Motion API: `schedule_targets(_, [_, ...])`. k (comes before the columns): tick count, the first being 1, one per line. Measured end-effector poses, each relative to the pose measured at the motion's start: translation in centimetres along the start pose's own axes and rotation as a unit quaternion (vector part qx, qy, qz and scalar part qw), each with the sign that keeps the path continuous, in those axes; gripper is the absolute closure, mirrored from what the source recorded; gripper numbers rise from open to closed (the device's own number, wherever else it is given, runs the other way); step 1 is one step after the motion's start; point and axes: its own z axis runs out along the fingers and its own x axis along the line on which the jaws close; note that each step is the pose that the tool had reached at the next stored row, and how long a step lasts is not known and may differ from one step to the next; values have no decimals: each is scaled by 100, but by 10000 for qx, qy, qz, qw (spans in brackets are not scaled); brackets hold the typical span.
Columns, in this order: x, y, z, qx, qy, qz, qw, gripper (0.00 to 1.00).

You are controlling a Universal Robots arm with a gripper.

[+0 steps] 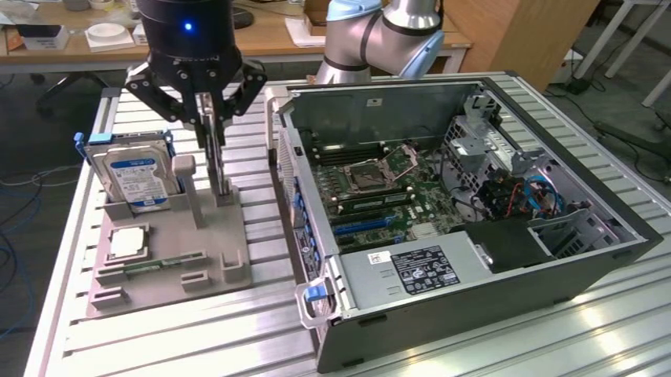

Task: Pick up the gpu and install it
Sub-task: 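Pick up the gpu and move the gpu toward the slot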

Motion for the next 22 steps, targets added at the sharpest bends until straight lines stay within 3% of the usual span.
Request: schedule_targets(22, [0, 7, -128, -10, 0, 0, 10000, 74])
